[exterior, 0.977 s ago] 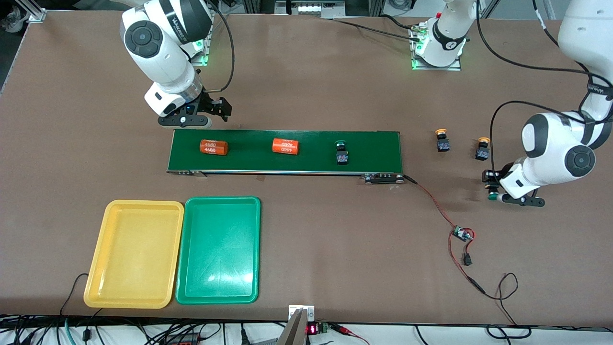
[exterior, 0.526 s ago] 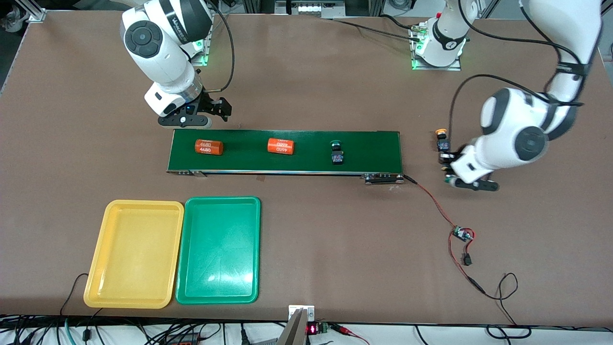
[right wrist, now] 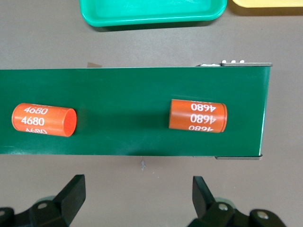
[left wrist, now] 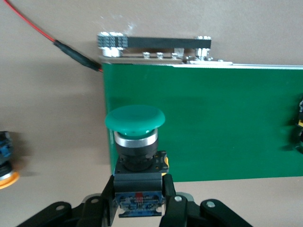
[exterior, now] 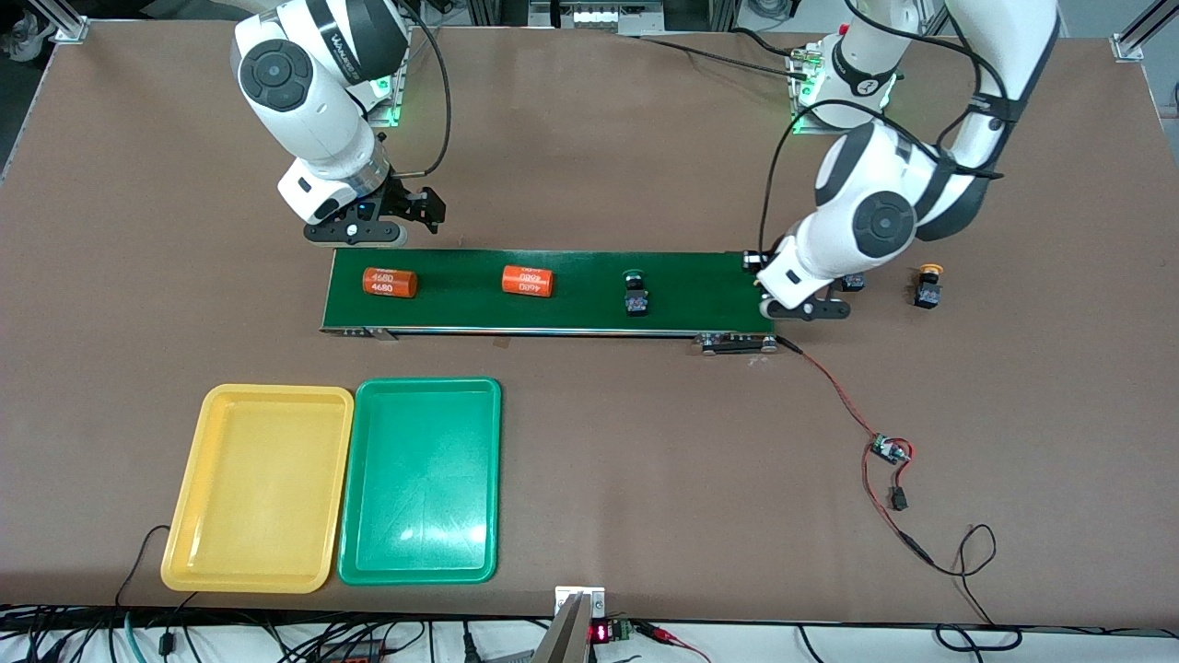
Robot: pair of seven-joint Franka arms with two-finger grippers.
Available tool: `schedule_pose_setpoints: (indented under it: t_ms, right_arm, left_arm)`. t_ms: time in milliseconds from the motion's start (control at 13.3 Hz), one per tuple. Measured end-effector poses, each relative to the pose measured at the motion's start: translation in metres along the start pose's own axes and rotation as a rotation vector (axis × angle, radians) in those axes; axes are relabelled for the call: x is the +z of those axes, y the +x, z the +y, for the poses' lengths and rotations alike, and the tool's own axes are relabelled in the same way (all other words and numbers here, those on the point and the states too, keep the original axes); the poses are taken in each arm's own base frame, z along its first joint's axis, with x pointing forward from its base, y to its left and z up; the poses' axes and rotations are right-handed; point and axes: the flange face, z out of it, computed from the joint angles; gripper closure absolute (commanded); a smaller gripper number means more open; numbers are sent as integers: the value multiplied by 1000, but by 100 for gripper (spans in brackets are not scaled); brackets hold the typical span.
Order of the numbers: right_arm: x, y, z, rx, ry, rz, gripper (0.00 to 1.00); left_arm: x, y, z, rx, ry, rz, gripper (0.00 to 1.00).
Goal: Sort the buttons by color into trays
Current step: 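Place the second green-cap button on the belt with the left gripper, then grasp the yellow-cap button with the left gripper while the right gripper lowers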
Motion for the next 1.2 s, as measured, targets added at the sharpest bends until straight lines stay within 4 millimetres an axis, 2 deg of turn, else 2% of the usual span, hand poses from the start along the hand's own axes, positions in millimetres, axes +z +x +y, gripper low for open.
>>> schedule_pose_setpoints:
  t_ms: [150,376,451,526,602,677,827,902,977,1053,1128,1203]
  right_arm:
    - [0,0,0,0,0,0,0]
    - [0,0,0,0,0,0,0]
    - [0,0,0,0,0,0,0]
    - [0,0,0,0,0,0,0]
    - [0,0,0,0,0,0,0]
    - [0,0,0,0,0,0,0]
    - [0,0,0,0,0,0,0]
    - [0,0,0,0,0,0,0]
    - [0,0,0,0,0,0,0]
    - [0,0,0,1,0,1,0]
    - [0,0,0,6,1,3,0]
    - [-1,0,-1,17,3,5,0]
  left_arm:
    - [17,-3,0,-11,-13,20,100]
    - [31,3,1,-42,-60,36,99]
    - [37,4,4,-40,-66,35,94]
    - [42,4,9,-37,-72,39,85]
    - [48,5,13,-33,-78,41,50]
    - [53,4,16,-28,-80,38,0]
    - [54,4,22,-20,-83,44,0]
    - [47,5,23,-19,-87,60,0]
    - [32,9,24,-19,-95,92,0]
    - [9,13,21,-30,-102,134,0]
    - [-16,17,9,-59,-102,163,0]
    - [-38,23,-18,-107,-99,177,0]
